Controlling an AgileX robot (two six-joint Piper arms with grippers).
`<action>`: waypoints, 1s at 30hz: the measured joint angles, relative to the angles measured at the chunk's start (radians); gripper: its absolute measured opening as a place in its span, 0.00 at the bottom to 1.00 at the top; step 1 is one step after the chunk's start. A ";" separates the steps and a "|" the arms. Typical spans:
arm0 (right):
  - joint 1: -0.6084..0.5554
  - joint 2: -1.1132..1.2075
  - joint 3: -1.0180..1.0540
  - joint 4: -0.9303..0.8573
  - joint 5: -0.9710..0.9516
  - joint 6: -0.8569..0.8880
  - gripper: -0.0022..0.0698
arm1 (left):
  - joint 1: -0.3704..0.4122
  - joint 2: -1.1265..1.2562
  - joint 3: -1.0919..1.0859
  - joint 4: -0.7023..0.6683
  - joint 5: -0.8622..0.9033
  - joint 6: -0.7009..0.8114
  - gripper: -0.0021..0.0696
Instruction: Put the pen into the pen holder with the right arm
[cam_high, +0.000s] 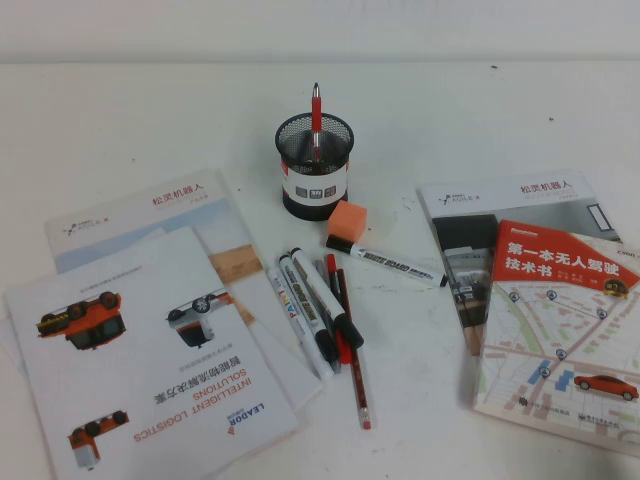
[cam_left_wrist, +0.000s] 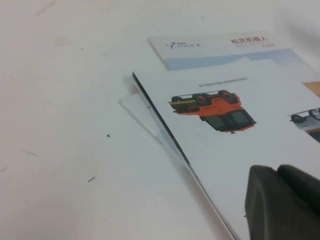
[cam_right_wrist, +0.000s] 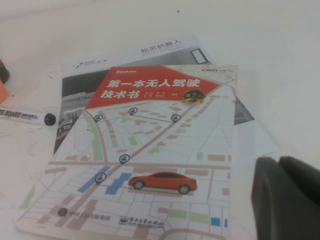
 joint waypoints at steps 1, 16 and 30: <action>0.000 0.000 0.000 0.000 0.000 0.000 0.00 | 0.000 0.000 0.000 0.000 0.000 0.000 0.03; 0.000 0.000 0.000 0.001 0.000 0.000 0.00 | 0.000 0.000 0.000 0.000 0.000 0.000 0.03; 0.000 0.000 0.000 0.192 -0.053 0.000 0.00 | 0.000 0.000 0.000 0.000 0.000 0.000 0.03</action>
